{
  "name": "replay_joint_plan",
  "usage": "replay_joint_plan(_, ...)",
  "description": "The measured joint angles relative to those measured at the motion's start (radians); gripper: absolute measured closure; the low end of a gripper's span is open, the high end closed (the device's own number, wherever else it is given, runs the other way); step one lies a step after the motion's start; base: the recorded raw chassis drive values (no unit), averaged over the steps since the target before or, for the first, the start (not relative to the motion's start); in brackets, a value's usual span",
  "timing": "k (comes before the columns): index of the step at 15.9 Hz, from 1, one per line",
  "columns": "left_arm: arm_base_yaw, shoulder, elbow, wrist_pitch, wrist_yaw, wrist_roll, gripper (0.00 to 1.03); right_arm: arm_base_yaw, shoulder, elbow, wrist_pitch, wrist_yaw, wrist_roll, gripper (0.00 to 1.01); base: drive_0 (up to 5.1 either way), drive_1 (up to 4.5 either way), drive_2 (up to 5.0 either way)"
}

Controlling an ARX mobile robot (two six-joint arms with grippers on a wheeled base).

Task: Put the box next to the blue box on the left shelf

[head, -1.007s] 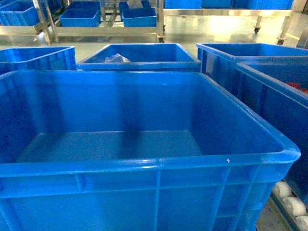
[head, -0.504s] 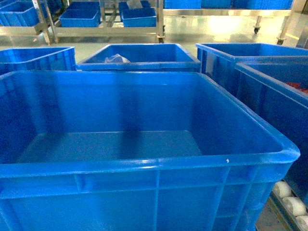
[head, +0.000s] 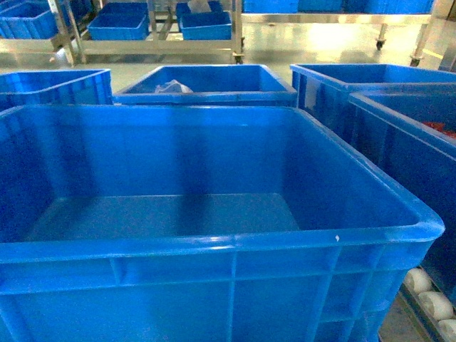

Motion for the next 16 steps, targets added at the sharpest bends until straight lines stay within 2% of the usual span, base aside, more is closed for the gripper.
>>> replay_joint_plan(16, 0.000, 0.000, 0.000, 0.000, 0.000, 0.000, 0.05, 0.000, 0.000, 0.000, 0.000, 0.000, 0.000, 0.03, 0.0, 0.00, 0.0)
